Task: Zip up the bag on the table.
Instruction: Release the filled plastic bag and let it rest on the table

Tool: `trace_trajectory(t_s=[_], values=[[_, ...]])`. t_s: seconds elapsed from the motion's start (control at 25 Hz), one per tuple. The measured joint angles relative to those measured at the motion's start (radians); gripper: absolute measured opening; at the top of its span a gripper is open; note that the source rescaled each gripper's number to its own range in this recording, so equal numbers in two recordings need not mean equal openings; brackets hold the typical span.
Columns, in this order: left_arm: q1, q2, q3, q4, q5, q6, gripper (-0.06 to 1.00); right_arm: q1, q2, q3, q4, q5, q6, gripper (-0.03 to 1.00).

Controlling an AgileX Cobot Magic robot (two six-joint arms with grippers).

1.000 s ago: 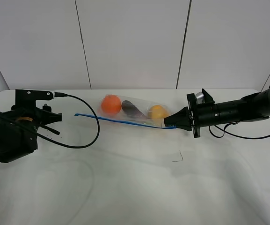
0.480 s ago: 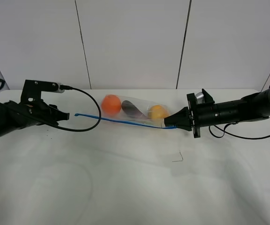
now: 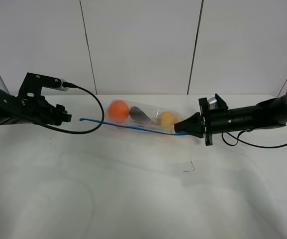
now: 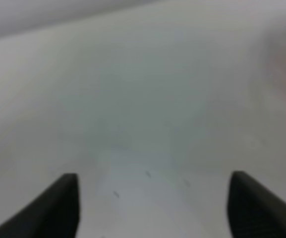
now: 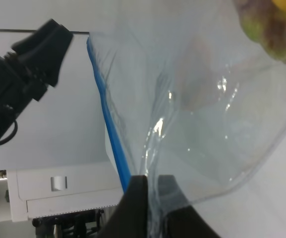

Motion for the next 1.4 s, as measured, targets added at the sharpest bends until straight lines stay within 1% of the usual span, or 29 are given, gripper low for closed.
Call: trace_trajectory(t_s=[0.04,0.12,0.16,0.28,0.36,0.4,0.48,0.56,0.6,0.64,0.68,0.72,0.8,0.96,1.04,1.16,1.28,1.4], values=[[0.0,0.0,-0.01,-0.02,0.05,0.003,0.86,0.0,0.0,0.0,0.0,0.0,0.0,0.0],[0.013,0.0,-0.046,-0.062,0.184,0.004,0.88,0.0,0.0,0.0,0.001,0.0,0.0,0.0],[0.025,0.0,-0.071,-0.079,0.282,-0.006,0.89,0.0,0.0,0.0,0.001,0.0,0.0,0.0],[0.082,0.001,-0.165,-0.09,0.522,-0.077,0.89,0.0,0.0,0.0,0.001,0.0,0.0,0.0],[0.119,0.001,-0.231,-0.067,0.686,-0.132,0.89,0.0,0.0,0.0,0.001,0.0,0.0,0.0],[0.136,0.001,-0.277,-0.033,0.778,-0.177,0.89,0.0,0.0,0.0,0.001,0.0,0.0,0.0],[0.148,0.001,-0.344,0.067,0.94,-0.283,0.89,0.0,0.0,0.0,0.001,0.0,0.0,0.0],[0.146,0.0,-0.403,0.233,1.084,-0.432,0.89,0.0,0.0,0.0,0.002,0.0,0.0,0.0],[0.143,0.0,-0.423,0.322,1.13,-0.498,0.89,0.0,0.0,0.0,0.002,0.0,0.0,0.0],[0.139,0.0,-0.444,0.392,1.175,-0.562,0.89,0.0,0.0,0.0,0.002,0.0,0.0,0.0],[0.136,0.0,-0.459,0.461,1.211,-0.641,0.89,0.0,0.0,0.0,0.002,0.0,0.0,0.0],[0.134,0.0,-0.47,0.511,1.24,-0.692,0.89,0.0,0.0,0.0,0.003,0.0,0.0,0.0],[0.133,0.0,-0.479,0.56,1.276,-0.743,0.89,0.0,0.0,0.0,0.003,0.0,0.0,0.0],[0.124,0.0,-0.479,0.579,1.32,-0.76,0.88,0.0,0.0,0.0,0.003,0.0,0.0,0.0],[0.124,0.0,-0.479,0.604,1.368,-0.762,0.88,0.0,0.0,0.0,0.003,0.0,0.0,0.0],[0.124,0.0,-0.479,0.616,1.465,-0.767,0.88,0.0,0.0,0.0,0.003,0.0,0.0,0.0],[0.124,-0.006,-0.478,0.614,1.464,-0.775,0.88,0.0,0.0,0.0,0.003,0.0,0.0,0.0],[0.124,-0.051,-0.432,0.581,1.464,-0.785,0.87,0.0,0.0,0.0,0.003,0.0,0.0,0.0]])
